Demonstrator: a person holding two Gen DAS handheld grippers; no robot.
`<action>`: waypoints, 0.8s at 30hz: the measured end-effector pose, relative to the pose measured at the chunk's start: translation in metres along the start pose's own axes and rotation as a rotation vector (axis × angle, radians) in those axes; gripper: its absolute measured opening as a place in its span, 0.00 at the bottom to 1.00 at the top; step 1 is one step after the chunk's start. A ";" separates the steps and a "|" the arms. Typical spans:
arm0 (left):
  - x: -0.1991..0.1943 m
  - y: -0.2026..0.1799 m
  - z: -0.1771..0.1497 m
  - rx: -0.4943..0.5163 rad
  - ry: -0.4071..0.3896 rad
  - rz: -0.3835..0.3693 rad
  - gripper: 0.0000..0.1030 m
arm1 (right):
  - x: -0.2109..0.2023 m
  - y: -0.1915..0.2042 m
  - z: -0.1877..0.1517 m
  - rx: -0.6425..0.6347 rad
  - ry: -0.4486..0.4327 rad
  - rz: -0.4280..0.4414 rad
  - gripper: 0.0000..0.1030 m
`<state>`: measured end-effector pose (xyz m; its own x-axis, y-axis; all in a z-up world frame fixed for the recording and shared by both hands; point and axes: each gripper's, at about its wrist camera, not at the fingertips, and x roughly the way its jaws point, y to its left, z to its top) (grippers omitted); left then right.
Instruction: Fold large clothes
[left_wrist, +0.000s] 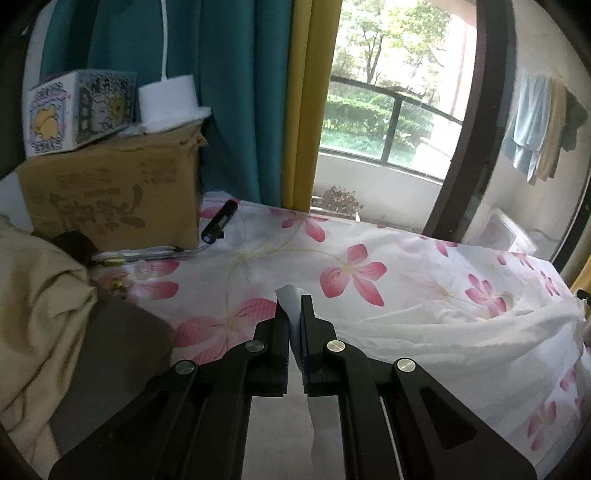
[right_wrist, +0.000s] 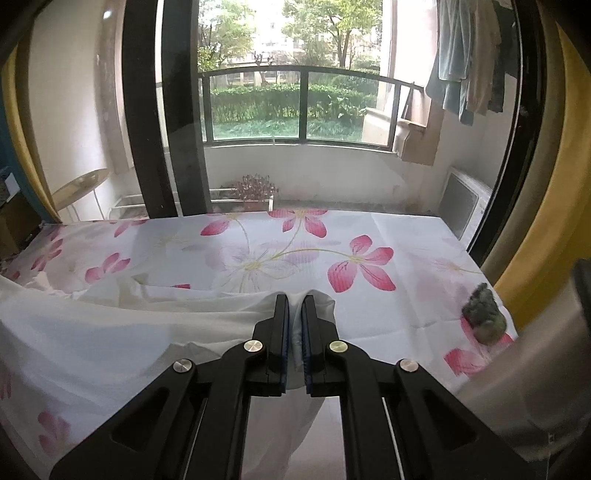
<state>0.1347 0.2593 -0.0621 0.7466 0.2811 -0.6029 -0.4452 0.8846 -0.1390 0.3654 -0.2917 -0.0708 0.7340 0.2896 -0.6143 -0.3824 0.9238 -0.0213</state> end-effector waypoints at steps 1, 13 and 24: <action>0.003 0.000 0.000 -0.003 0.005 0.002 0.05 | 0.006 -0.001 0.001 0.001 0.005 0.000 0.06; 0.067 -0.025 0.003 0.059 0.139 0.052 0.06 | 0.049 0.001 0.002 0.015 0.089 -0.034 0.06; -0.006 -0.037 0.012 0.081 -0.054 0.019 0.54 | -0.011 0.007 0.003 0.000 -0.046 -0.167 0.59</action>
<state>0.1527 0.2289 -0.0443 0.7648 0.3162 -0.5613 -0.4200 0.9054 -0.0623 0.3564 -0.2877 -0.0618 0.8126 0.1430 -0.5650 -0.2528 0.9600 -0.1207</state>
